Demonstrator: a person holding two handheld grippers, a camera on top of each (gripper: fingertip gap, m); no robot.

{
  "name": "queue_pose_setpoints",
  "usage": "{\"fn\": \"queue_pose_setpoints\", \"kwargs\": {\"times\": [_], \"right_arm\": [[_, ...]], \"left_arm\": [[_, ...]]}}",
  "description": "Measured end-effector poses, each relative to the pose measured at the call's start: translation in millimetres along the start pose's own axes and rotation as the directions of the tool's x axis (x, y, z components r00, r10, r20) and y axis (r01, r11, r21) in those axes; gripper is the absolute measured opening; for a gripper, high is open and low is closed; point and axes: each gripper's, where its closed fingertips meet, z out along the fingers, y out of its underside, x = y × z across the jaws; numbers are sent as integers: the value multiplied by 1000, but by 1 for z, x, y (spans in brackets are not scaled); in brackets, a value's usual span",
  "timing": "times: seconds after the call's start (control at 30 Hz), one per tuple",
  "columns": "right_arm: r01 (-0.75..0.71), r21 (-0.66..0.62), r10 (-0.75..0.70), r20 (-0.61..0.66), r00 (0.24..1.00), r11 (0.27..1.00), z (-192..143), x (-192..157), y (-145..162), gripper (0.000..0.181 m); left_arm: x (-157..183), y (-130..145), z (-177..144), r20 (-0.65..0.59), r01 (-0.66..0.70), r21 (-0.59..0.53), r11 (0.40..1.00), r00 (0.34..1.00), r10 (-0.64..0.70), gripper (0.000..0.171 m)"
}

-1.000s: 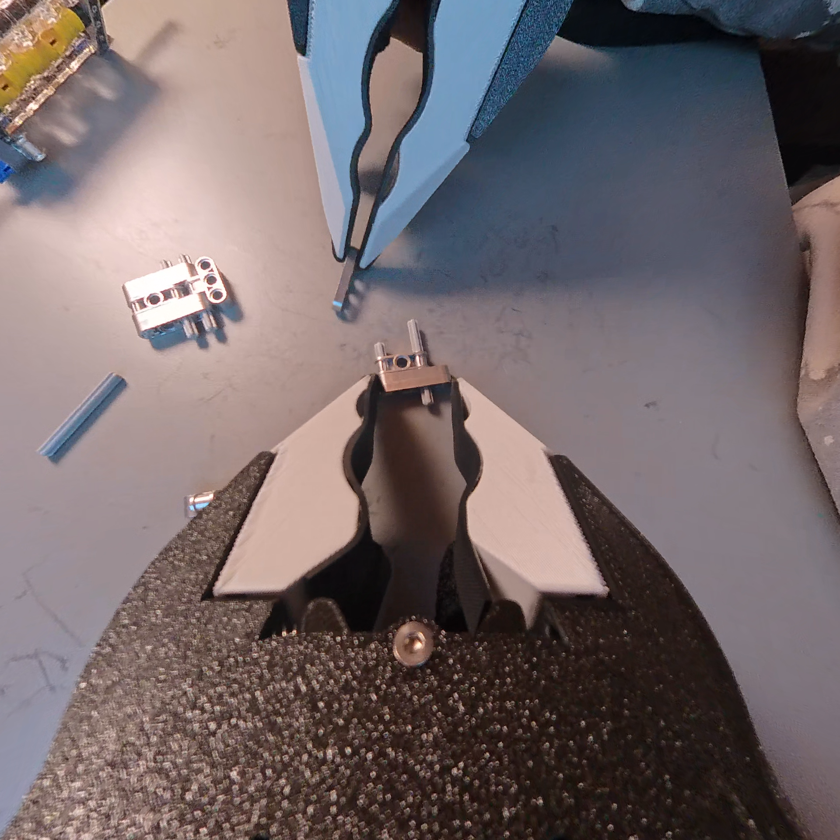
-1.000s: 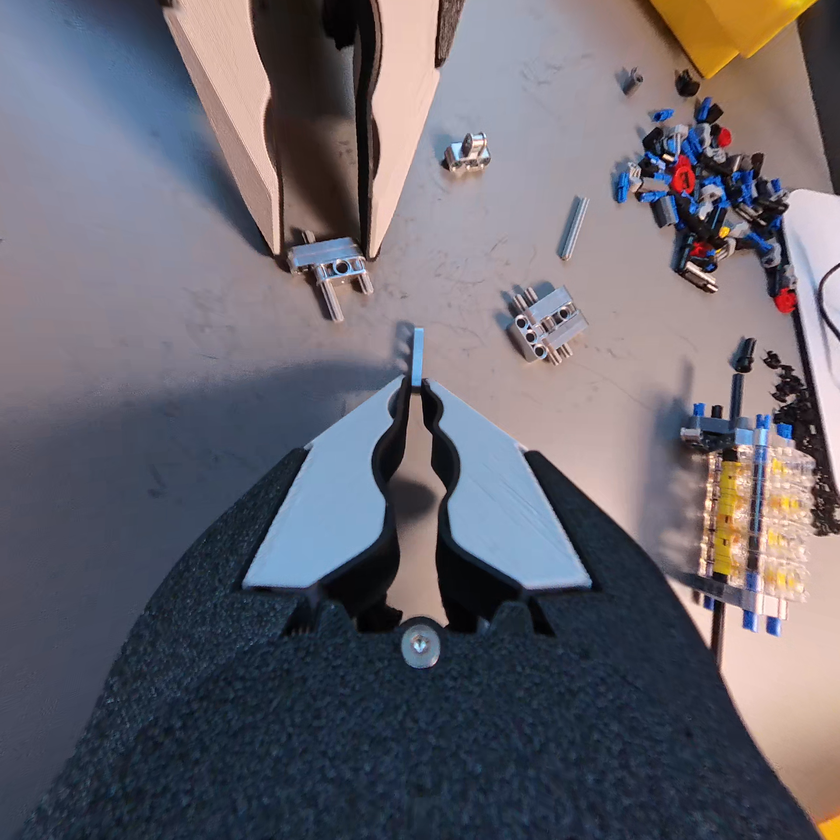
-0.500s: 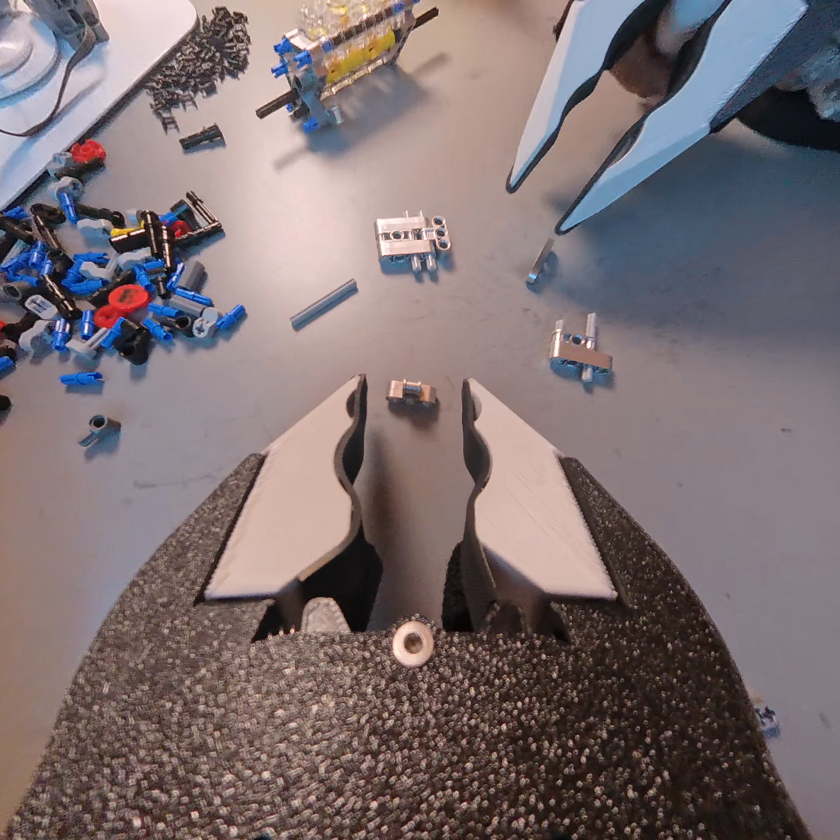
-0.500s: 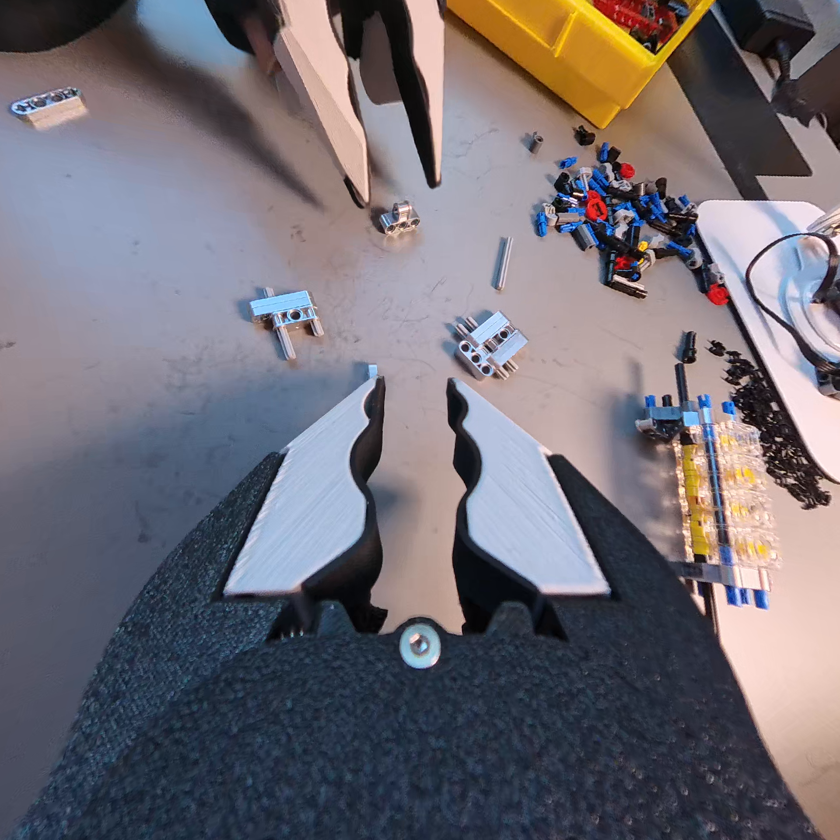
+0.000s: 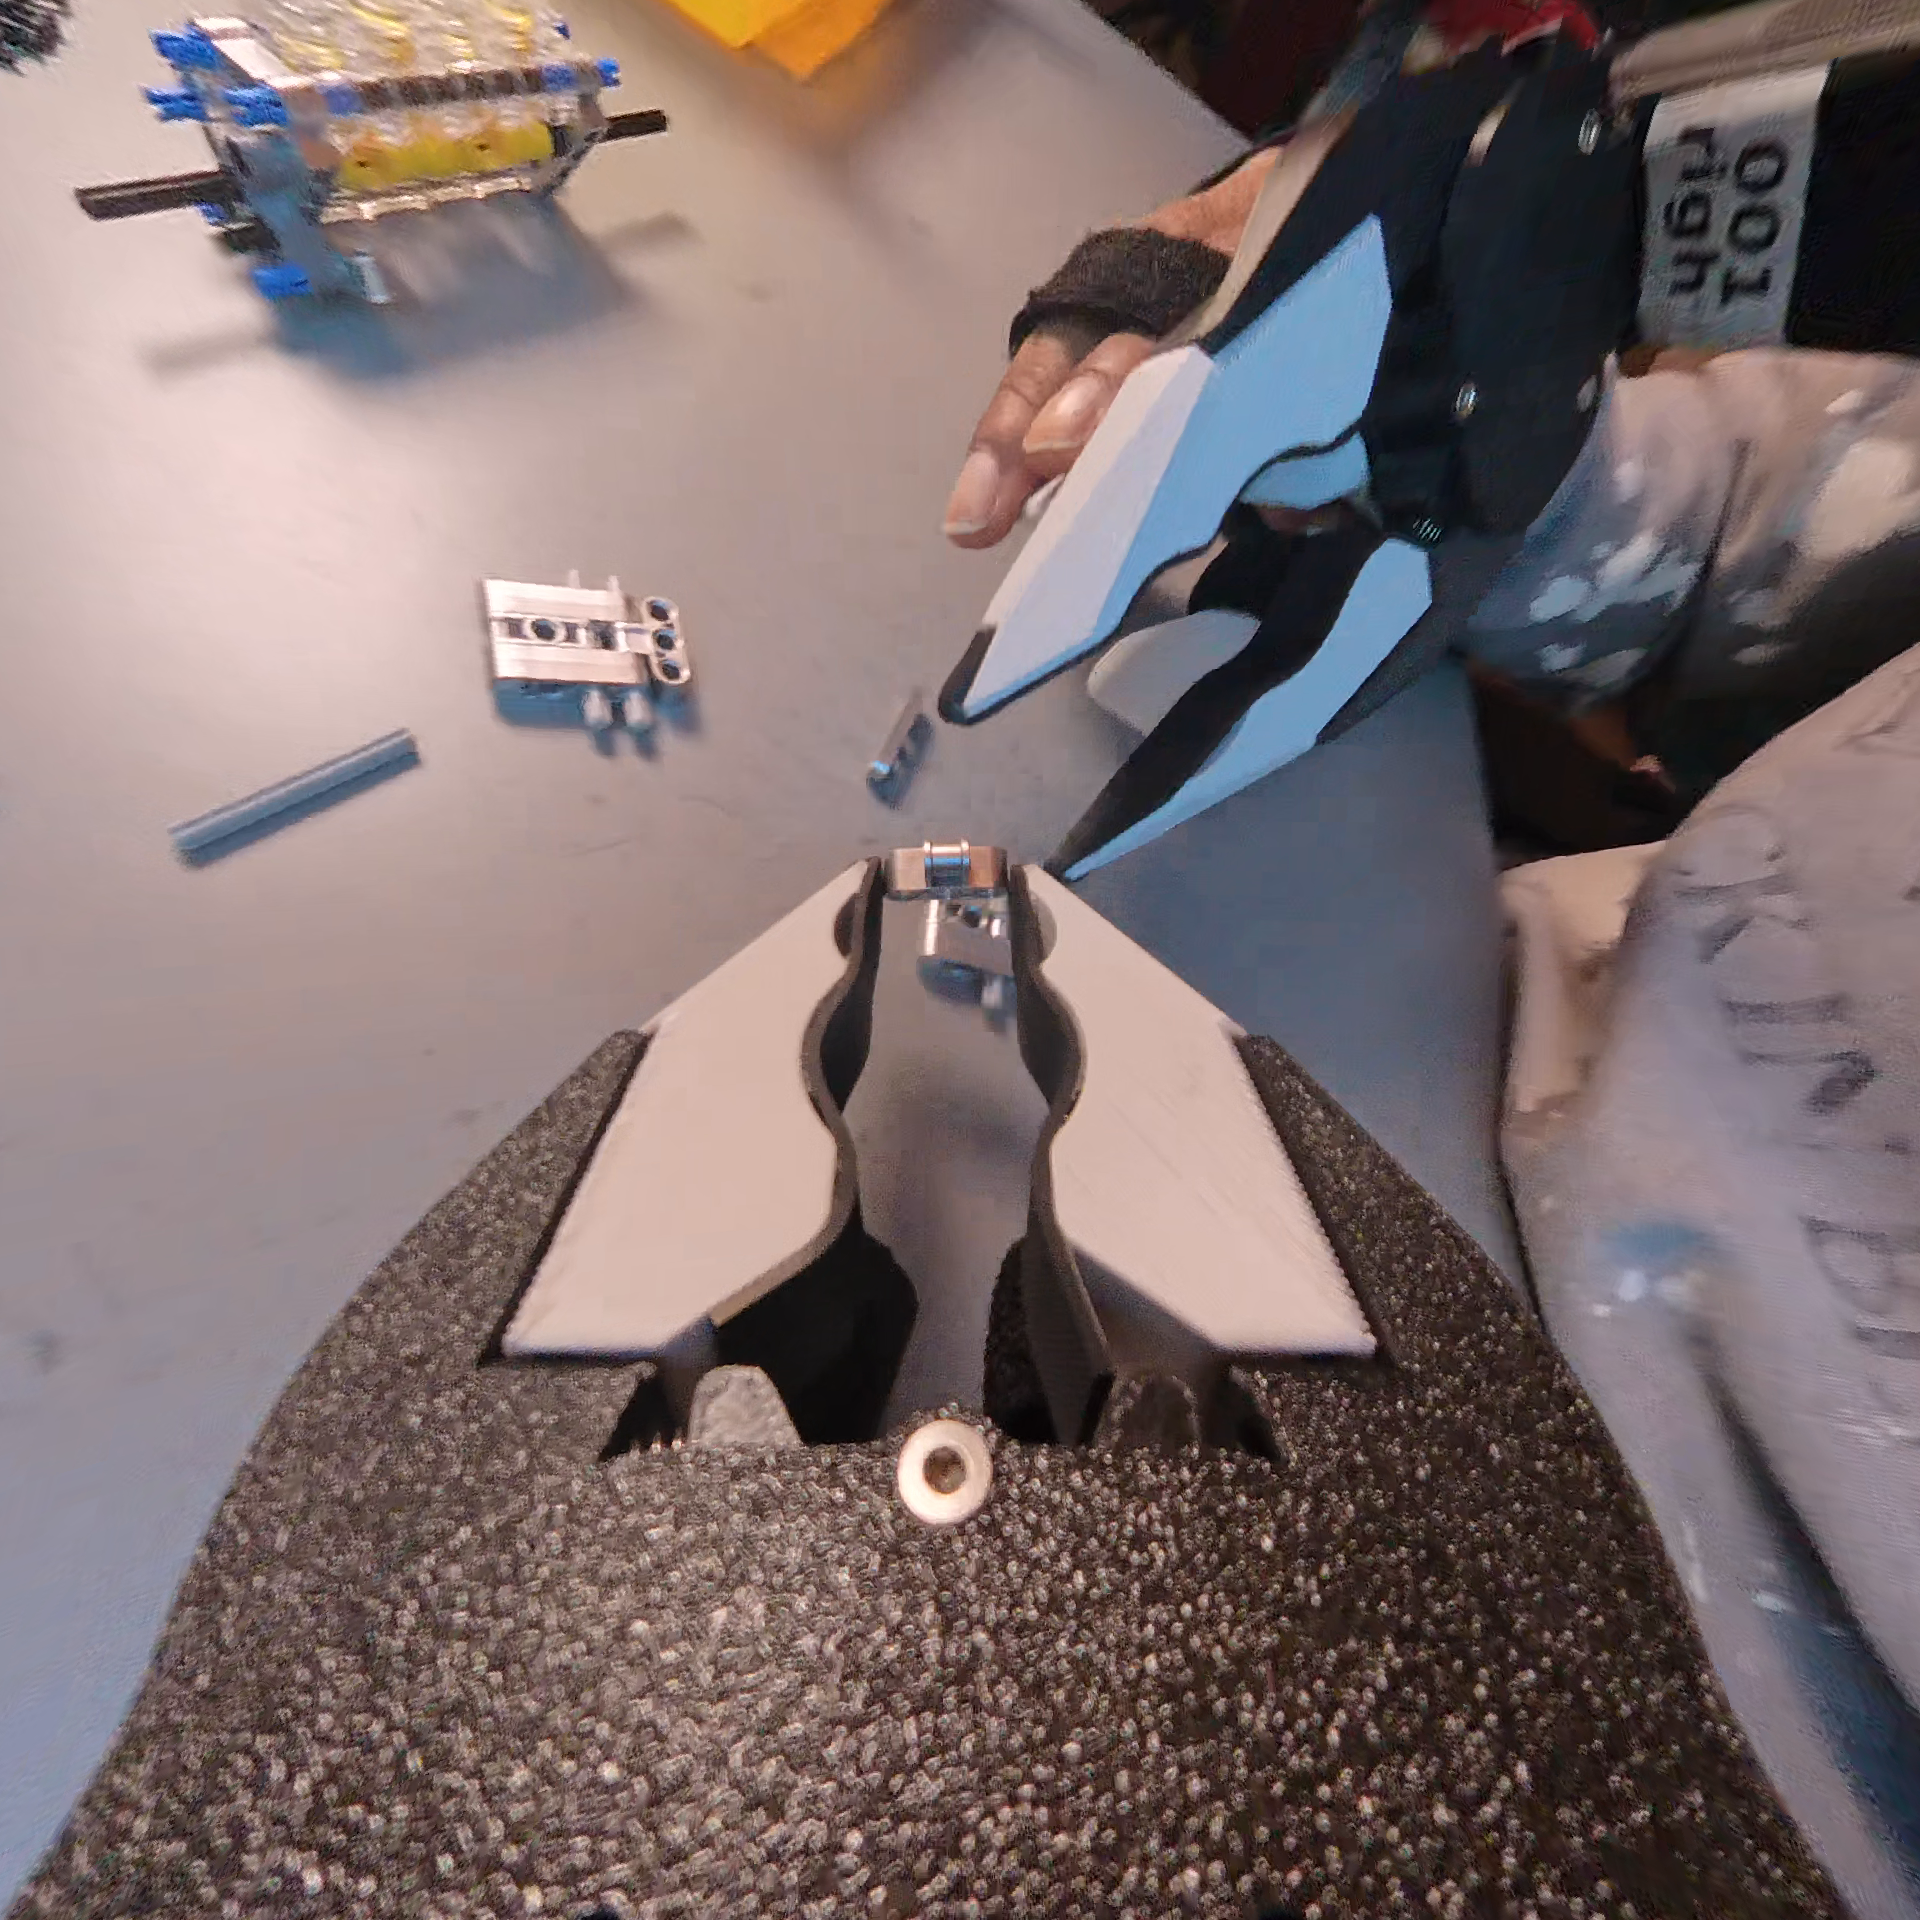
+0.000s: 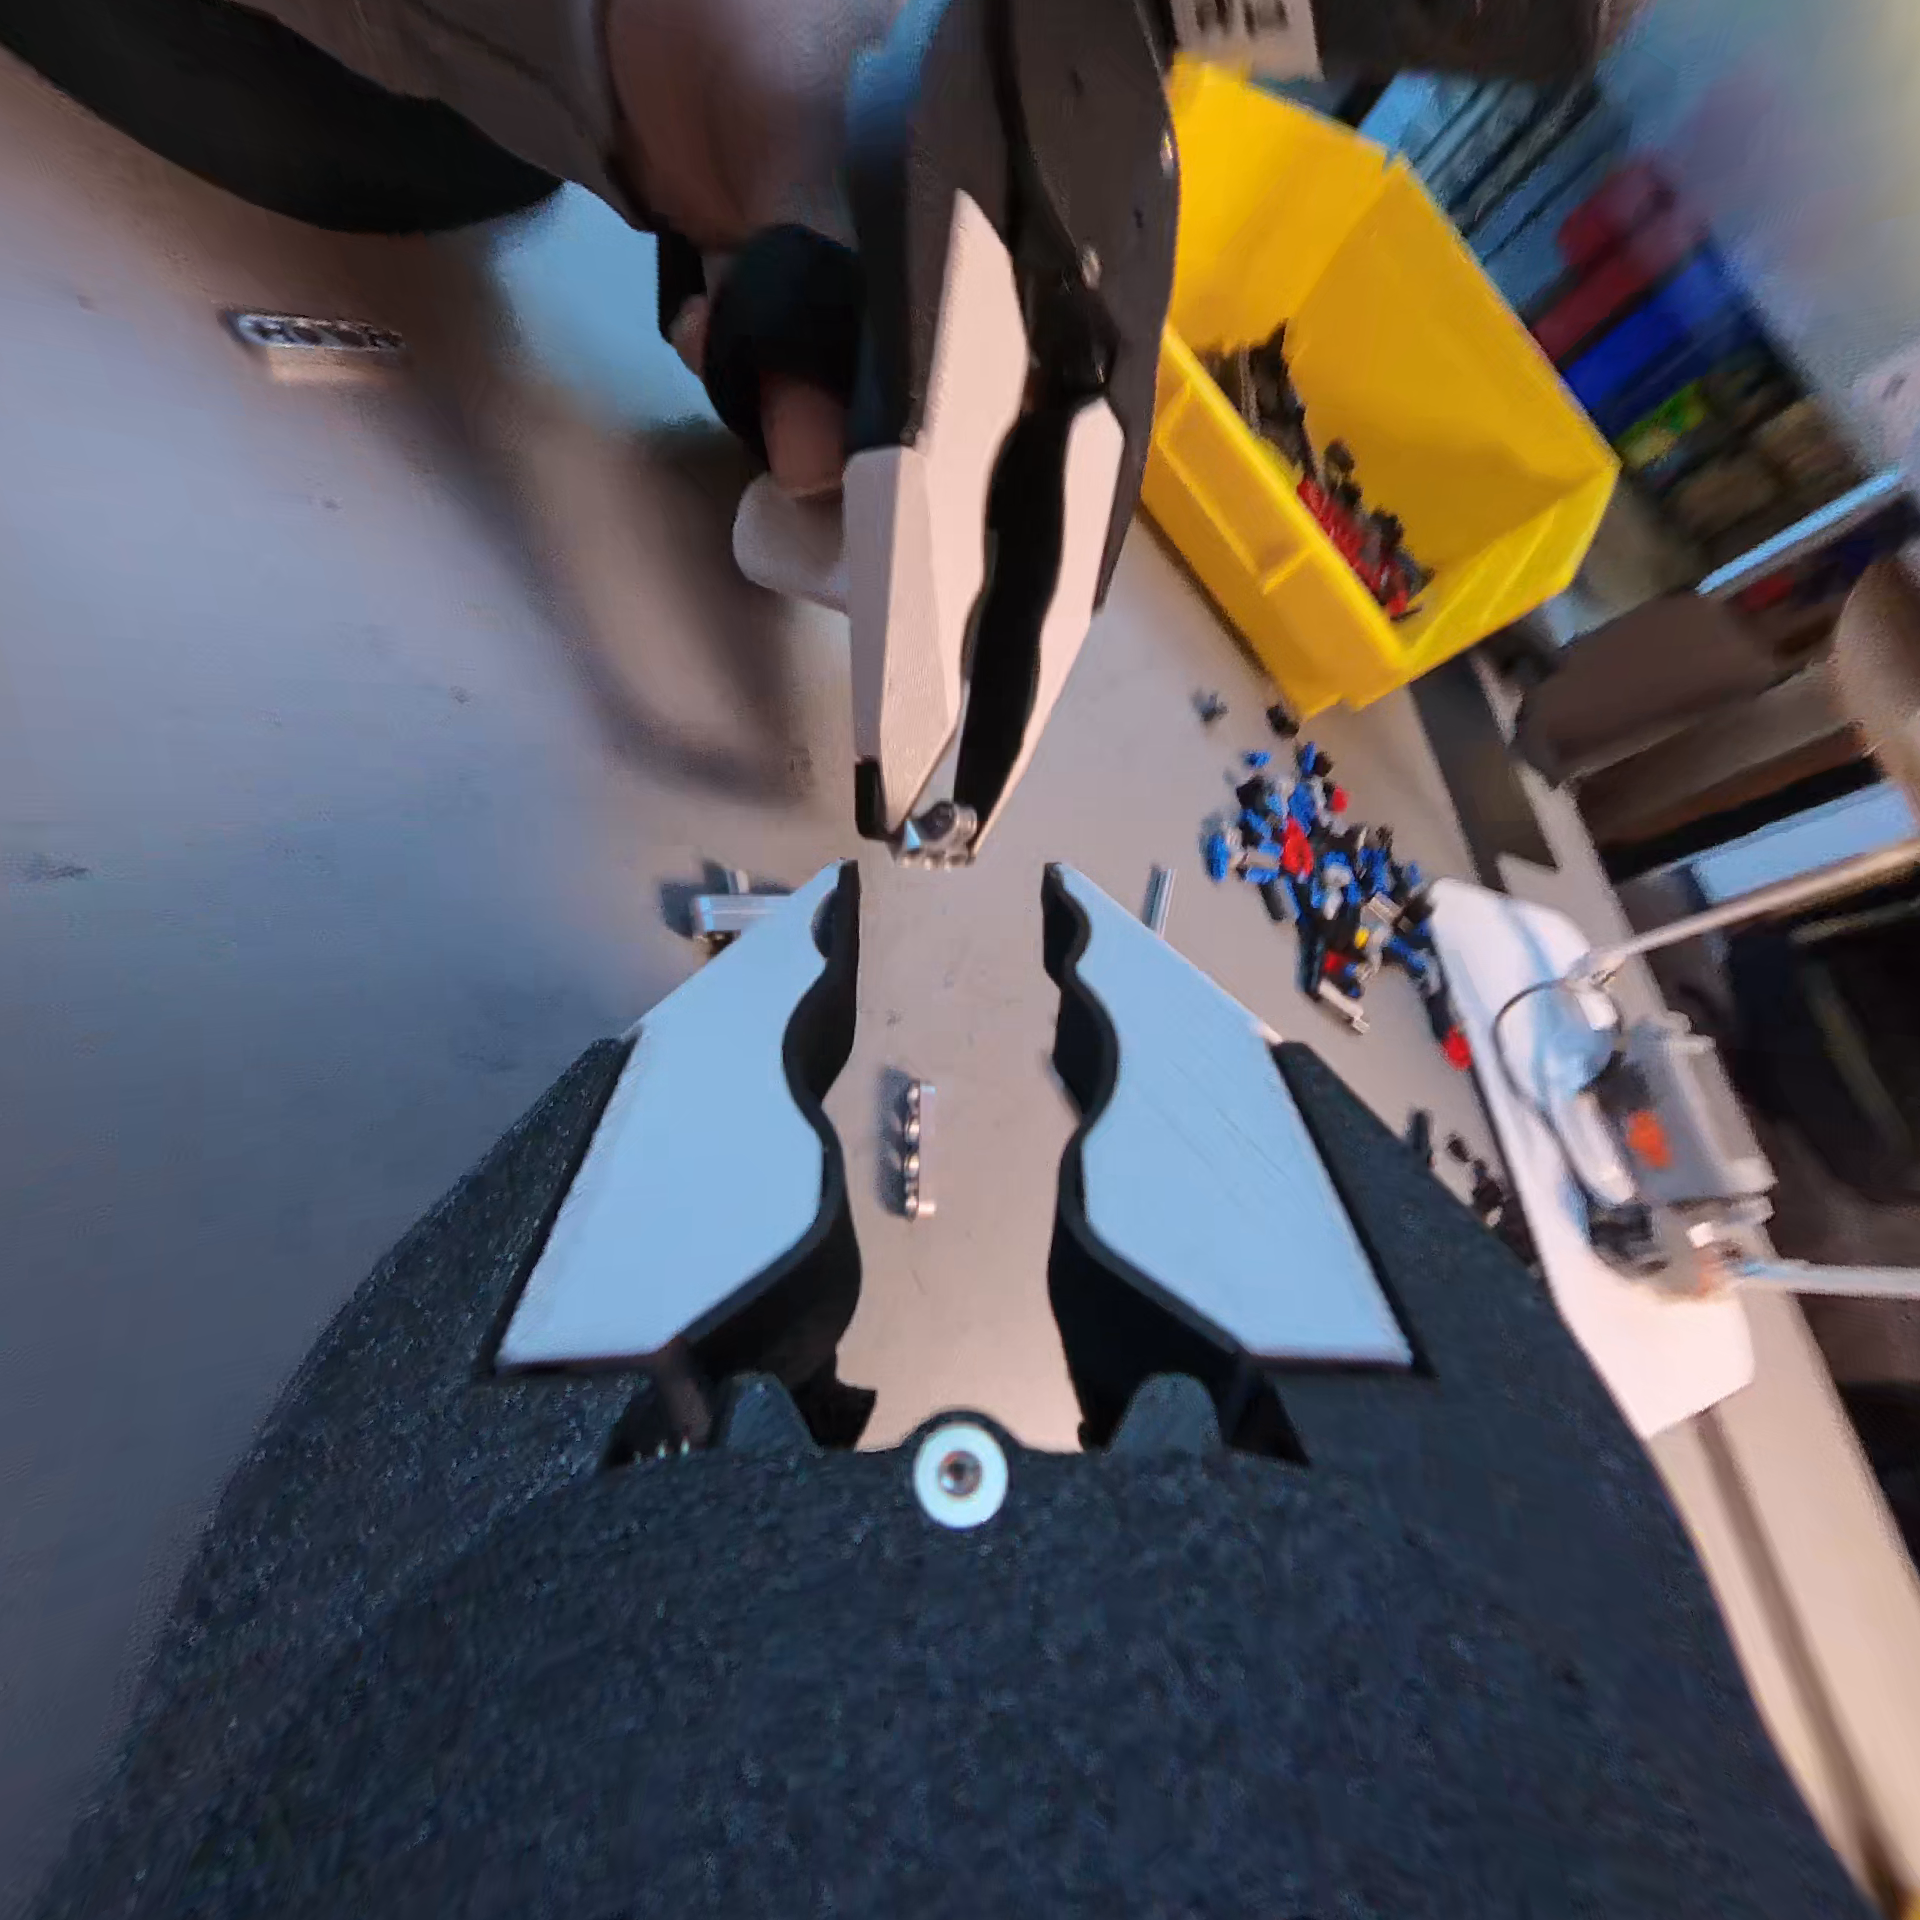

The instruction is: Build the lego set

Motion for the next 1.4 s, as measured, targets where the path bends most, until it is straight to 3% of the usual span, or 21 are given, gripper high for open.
{"fn": "queue_pose_setpoints", "kwargs": {"times": [0.13, 0.37, 0.5, 0.6, 0.77, 0.93, 1.2, 1.4], "right_arm": [[118, 7, -118, -9, 993, 993, 2, -9, -7, 28], [163, -27, -161, 58, 985, 986, 8, -26, 1, 20], [140, -25, -138, 77, 987, 990, 8, -28, 0, 7], [57, -3, -56, 123, 991, 998, 3, -29, -1, 0], [-80, -29, 84, 188, 979, 996, -10, -20, 12, 0], [-171, -137, 201, 252, 946, 976, -24, -17, 36, 23], [-183, -253, 247, 246, 937, 950, -19, -21, 58, 25], [-179, -298, 272, 307, 912, 938, -26, -32, 60, 12]], "left_arm": [[11, 1, 4, -60, 53, -2, 999, 997, -53, 22], [18, 6, 9, -98, 117, -41, 992, 988, -120, 22], [21, 6, 8, -123, 126, -36, 991, 984, -130, 13], [25, 2, 3, -135, 92, -16, 996, 986, -94, 5], [8, 2, -6, -45, 28, -5, 1000, 999, -28, 9], [6, 7, -1, -6, -58, -38, 998, 998, 58, 18], [12, 25, 18, 24, -227, -155, 961, 972, 233, 44], [12, 35, 22, 36, -296, -225, 928, 950, 311, 44]]}}
